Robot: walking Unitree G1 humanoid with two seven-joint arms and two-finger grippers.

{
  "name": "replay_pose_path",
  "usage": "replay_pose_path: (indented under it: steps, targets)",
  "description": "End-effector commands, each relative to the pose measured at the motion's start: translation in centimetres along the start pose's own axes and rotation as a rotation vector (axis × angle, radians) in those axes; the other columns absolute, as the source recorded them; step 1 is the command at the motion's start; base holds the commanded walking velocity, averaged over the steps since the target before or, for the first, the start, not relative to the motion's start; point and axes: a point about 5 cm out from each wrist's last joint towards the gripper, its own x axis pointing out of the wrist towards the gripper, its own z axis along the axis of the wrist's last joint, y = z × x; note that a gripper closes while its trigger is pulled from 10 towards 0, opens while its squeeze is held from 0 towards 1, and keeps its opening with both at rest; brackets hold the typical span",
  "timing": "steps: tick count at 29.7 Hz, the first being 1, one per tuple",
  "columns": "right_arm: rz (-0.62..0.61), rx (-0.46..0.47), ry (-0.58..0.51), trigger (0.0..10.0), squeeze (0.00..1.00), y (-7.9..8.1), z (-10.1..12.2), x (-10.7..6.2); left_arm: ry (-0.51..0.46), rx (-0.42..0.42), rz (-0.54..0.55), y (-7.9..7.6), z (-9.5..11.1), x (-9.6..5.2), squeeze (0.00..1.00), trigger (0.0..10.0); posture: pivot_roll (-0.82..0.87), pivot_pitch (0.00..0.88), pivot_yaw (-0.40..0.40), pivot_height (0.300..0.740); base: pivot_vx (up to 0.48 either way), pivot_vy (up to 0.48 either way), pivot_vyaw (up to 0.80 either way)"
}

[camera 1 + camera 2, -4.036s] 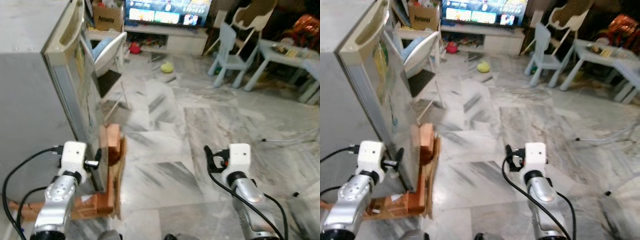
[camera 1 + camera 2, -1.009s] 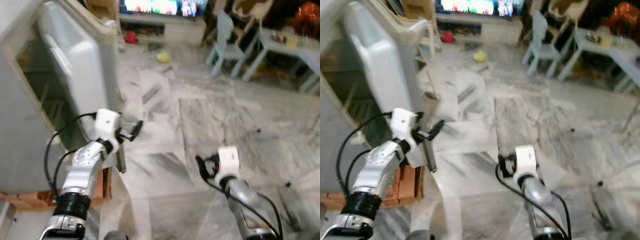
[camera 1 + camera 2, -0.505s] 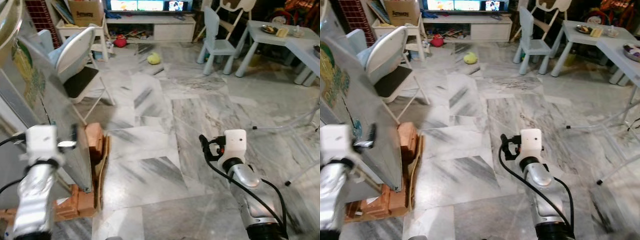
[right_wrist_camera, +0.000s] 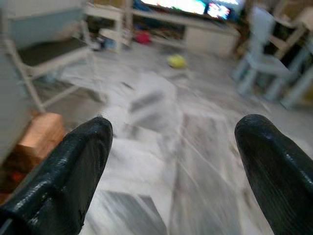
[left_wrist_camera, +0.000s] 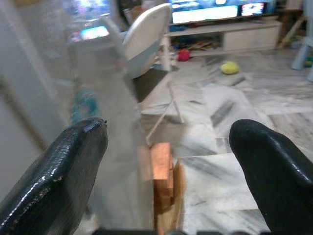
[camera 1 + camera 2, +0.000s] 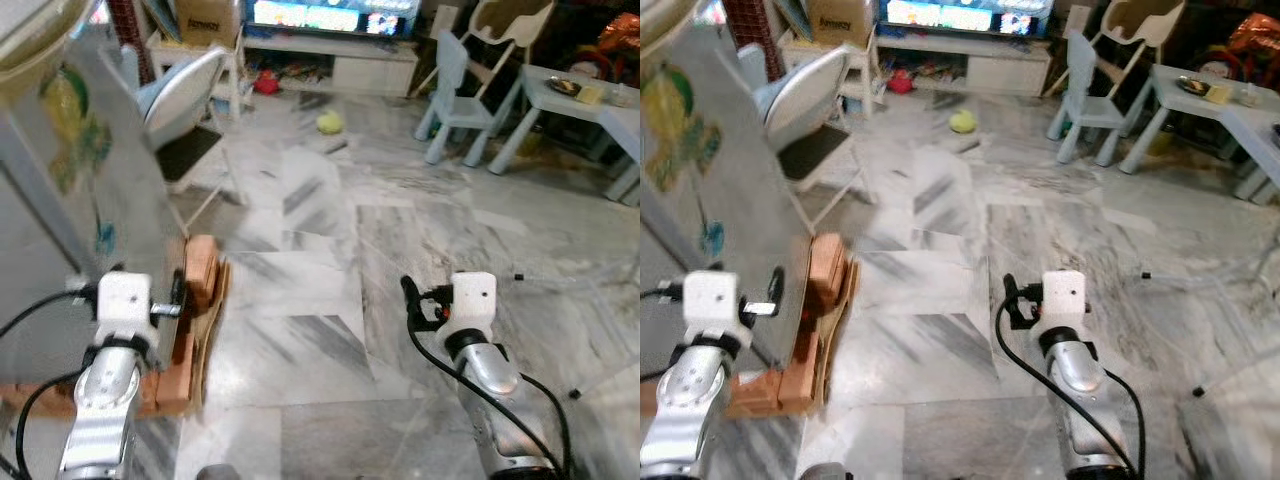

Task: Restocking fridge

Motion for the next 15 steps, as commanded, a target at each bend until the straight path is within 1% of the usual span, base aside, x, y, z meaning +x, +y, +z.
replay_pose_path:
  steps: [1, 6, 13, 15]
  targets:
    - [-0.003, -0.008, -0.032, 10.0, 0.0, -0.3, 0.79, 0.36, -0.001, 0.013, 0.002, 0.03, 0.07, 0.15, 0.0, 10.0, 0.07, 0.0, -0.077, 0.74, 0.0, 0.0, 0.8]
    - [0.001, -0.01, -0.061, 10.0, 0.0, -0.39, 1.27, 1.0, -0.005, 0.009, 0.011, -0.01, -0.07, 0.27, 0.0, 10.0, 0.08, 0.0, -0.077, 0.74, 0.0, 0.0, 0.8]
    - [-0.005, -0.015, -0.043, 10.0, 0.0, -0.52, 0.67, 0.83, 0.004, -0.012, 0.032, 0.26, -0.2, 0.26, 0.0, 10.0, 0.07, 0.0, -0.088, 0.74, 0.0, 0.0, 0.8]
    - [-0.019, 0.003, -0.03, 10.0, 0.0, -0.61, 0.36, 0.7, 0.012, -0.029, 0.035, 0.34, -0.42, 0.15, 0.0, 10.0, 0.07, 0.0, -0.087, 0.74, 0.0, 0.0, 0.8]
